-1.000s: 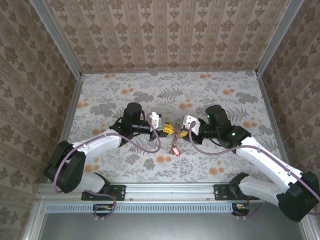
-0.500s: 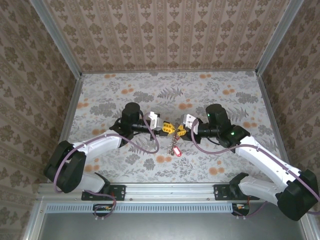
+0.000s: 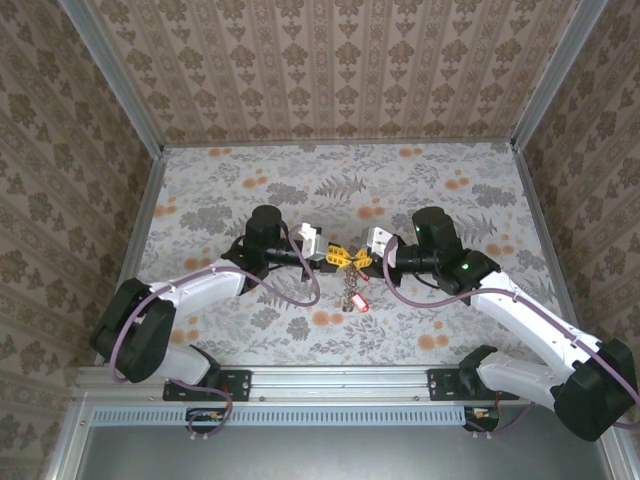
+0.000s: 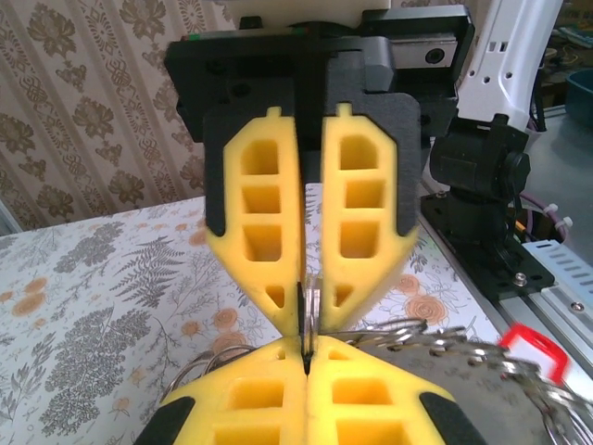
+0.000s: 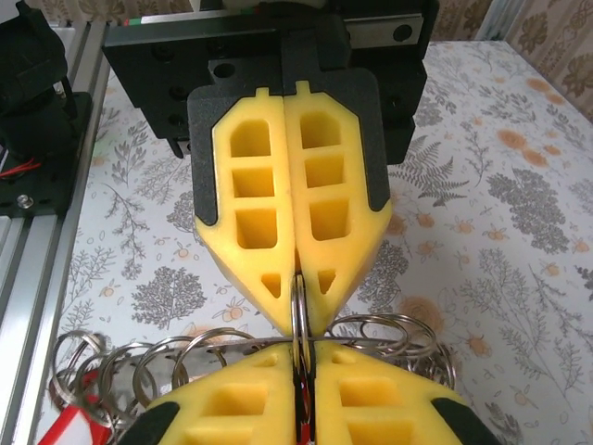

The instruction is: Put the keys on the keyring

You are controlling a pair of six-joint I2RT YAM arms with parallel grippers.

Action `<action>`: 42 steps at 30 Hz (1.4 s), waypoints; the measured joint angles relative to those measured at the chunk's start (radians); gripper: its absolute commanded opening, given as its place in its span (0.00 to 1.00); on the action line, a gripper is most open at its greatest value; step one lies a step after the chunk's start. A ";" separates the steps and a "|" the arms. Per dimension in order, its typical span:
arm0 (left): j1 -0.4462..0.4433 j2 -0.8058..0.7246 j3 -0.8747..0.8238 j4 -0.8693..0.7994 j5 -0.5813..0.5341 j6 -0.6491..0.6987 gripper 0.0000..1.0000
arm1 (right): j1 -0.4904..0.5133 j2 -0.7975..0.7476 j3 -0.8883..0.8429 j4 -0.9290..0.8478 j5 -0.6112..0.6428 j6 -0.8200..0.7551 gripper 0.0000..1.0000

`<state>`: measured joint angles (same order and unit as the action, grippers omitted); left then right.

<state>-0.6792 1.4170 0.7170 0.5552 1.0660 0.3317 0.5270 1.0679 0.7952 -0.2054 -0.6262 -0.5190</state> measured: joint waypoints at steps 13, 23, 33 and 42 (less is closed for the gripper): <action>-0.001 0.009 0.052 -0.181 -0.066 0.023 0.21 | 0.029 0.045 0.068 -0.183 0.145 -0.086 0.00; -0.014 0.016 0.085 -0.243 -0.087 0.056 0.21 | 0.069 0.114 0.101 -0.240 0.224 -0.110 0.00; -0.021 0.041 0.093 -0.306 -0.087 0.107 0.21 | 0.072 0.116 0.102 -0.240 0.228 -0.110 0.00; -0.021 0.047 0.103 -0.356 -0.091 0.143 0.00 | 0.072 0.116 0.102 -0.221 0.208 -0.106 0.00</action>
<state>-0.6998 1.4639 0.8196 0.1997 0.9752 0.4747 0.5991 1.1843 0.8970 -0.4267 -0.4179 -0.6247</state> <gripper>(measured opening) 0.071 0.054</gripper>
